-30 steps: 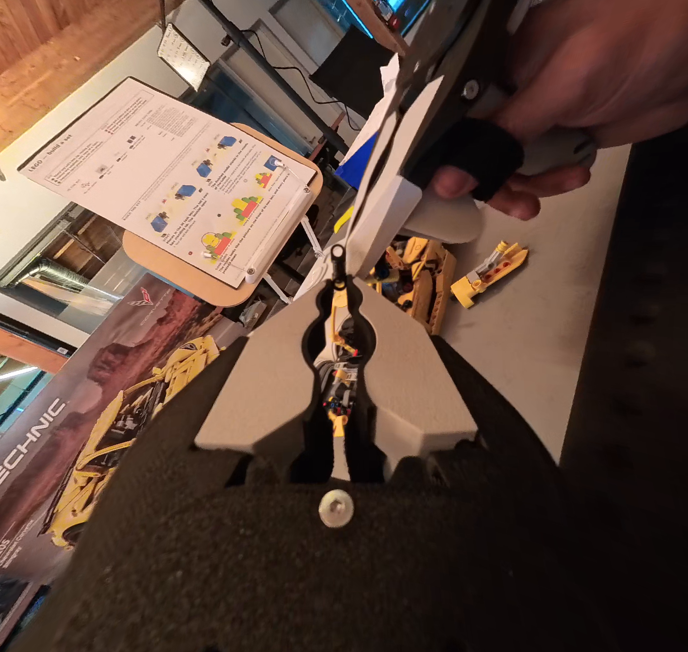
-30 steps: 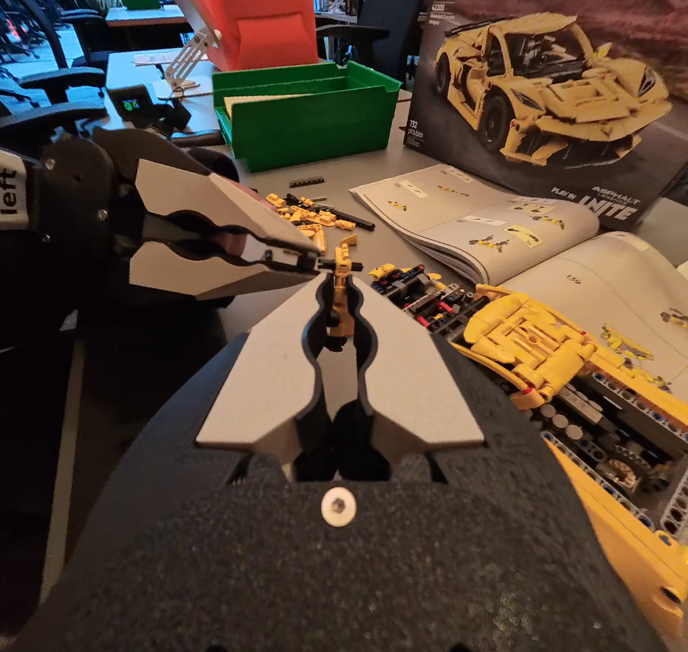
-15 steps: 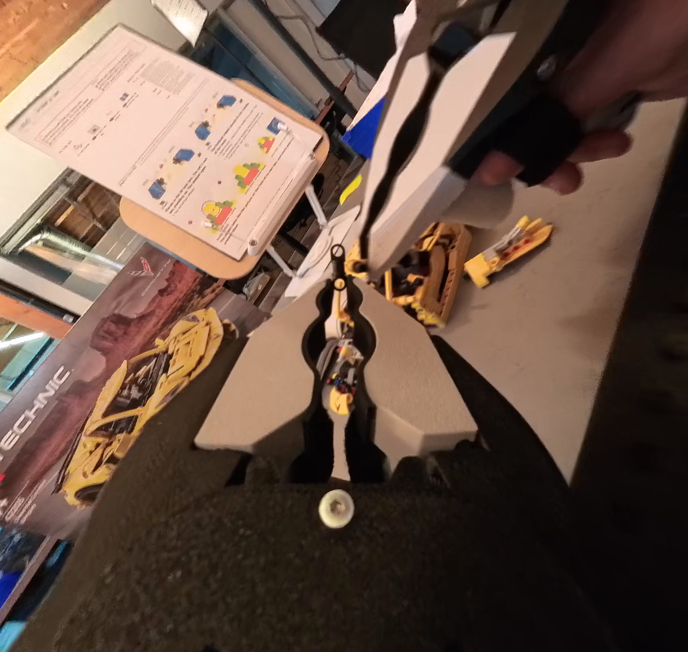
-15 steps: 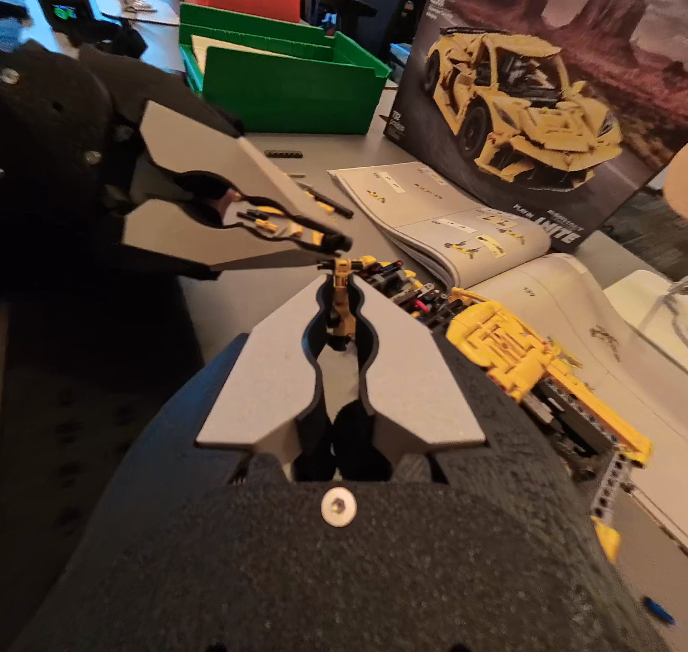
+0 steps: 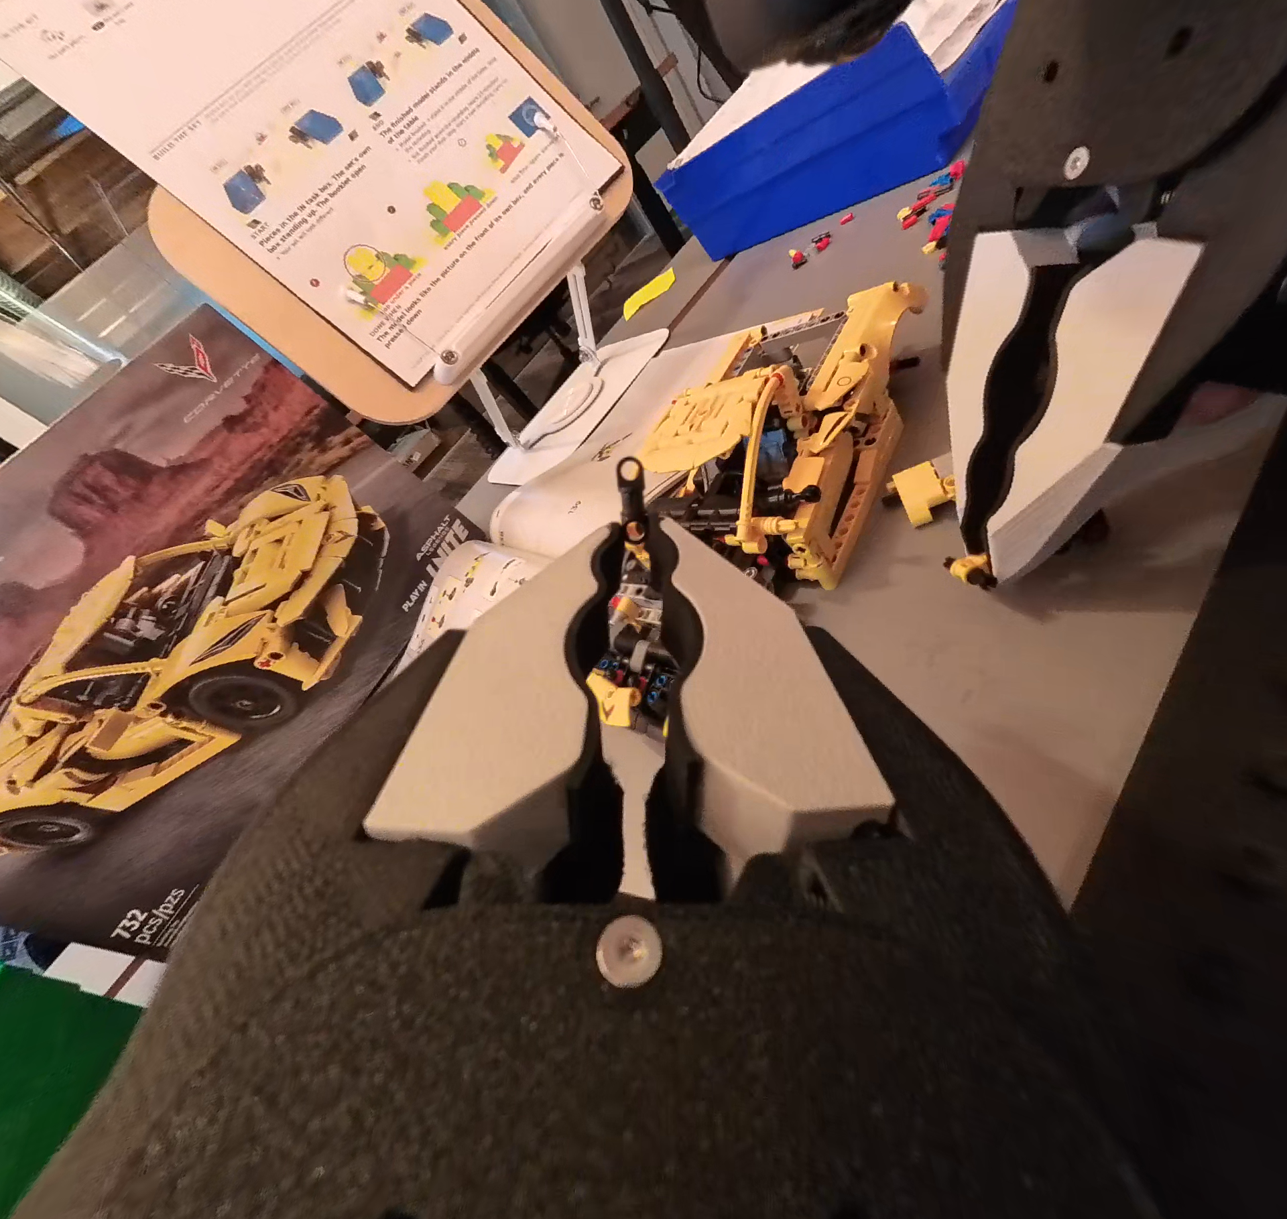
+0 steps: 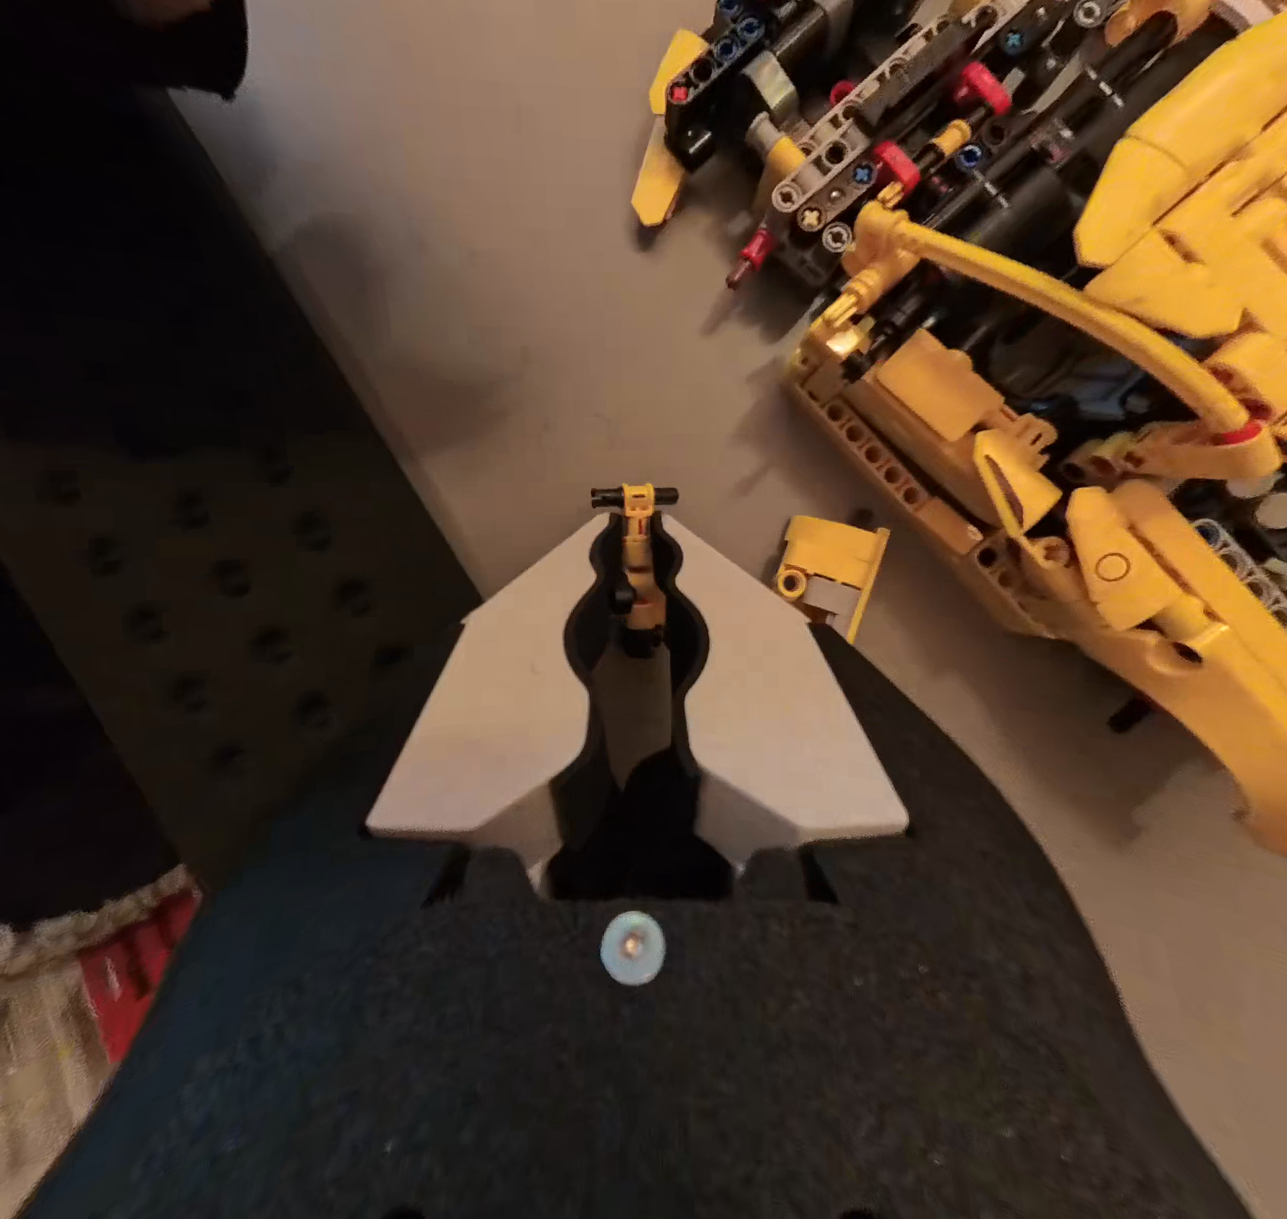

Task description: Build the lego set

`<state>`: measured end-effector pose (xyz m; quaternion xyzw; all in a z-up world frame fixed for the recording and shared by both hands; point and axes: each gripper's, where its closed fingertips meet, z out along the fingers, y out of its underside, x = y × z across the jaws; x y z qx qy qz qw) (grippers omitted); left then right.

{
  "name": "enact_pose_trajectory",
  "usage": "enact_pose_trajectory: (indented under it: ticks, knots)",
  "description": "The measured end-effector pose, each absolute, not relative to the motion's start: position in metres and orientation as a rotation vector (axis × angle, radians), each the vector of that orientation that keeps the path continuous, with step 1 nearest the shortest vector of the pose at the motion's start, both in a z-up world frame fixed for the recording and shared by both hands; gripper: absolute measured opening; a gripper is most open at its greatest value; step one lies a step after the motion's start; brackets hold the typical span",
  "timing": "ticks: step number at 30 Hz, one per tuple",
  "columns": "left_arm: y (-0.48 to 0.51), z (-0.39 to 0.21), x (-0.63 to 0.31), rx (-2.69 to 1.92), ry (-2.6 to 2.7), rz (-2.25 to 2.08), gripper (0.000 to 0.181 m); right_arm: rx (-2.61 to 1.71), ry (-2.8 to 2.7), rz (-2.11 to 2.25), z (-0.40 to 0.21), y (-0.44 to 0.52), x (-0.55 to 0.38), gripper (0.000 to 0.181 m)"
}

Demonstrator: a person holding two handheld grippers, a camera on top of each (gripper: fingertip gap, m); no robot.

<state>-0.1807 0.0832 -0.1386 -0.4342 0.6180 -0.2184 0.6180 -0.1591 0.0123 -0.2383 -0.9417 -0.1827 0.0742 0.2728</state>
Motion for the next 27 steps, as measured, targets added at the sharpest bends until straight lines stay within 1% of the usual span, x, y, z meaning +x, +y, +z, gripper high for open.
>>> enact_pose_trajectory:
  ticks: [1, 3, 4, 8, 14, 16, 19, 22, 24, 27]
  knots:
    - [0.083, -0.138, -0.181, -0.998, 1.420, -0.506, 0.006, -2.531, -0.475, 0.252, -0.239, 0.011, -0.162, 0.009]
    - [0.083, -0.139, -0.181, -1.002, 1.424, -0.512, 0.006, -2.511, -0.473, 0.381, -0.236, 0.006, -0.166, 0.028]
    - [0.083, -0.138, -0.182, -0.999, 1.422, -0.510, 0.006, -2.486, -0.489, 0.434, -0.231, 0.004, -0.166, 0.032]
    - [0.082, -0.138, -0.182, -0.998, 1.424, -0.518, 0.006, -2.394, -0.623, 0.524, -0.214, -0.009, -0.154, 0.029]
    - [0.083, -0.141, -0.182, -1.014, 1.437, -0.533, 0.006, -2.483, -0.706, 0.603, -0.238, -0.025, -0.162, 0.028]
    - [0.083, -0.141, -0.182, -1.016, 1.435, -0.535, 0.006, -2.477, -0.673, 0.697, -0.236, -0.027, -0.175, 0.025]
    - [0.084, -0.141, -0.183, -1.025, 1.434, -0.545, 0.006, -2.434, -0.604, 0.858, -0.224, -0.028, -0.188, 0.026]
    - [0.083, -0.140, -0.183, -1.032, 1.430, -0.565, 0.006, -2.477, -0.477, 0.851, -0.224, -0.015, -0.171, 0.023]
    - [0.084, -0.140, -0.183, -1.040, 1.430, -0.575, 0.006, -2.503, -0.411, 0.932, -0.224, -0.009, -0.169, 0.024]
    - [0.084, -0.140, -0.183, -1.049, 1.427, -0.588, 0.006, -2.595, -0.413, 0.891, -0.236, -0.003, -0.161, 0.023]
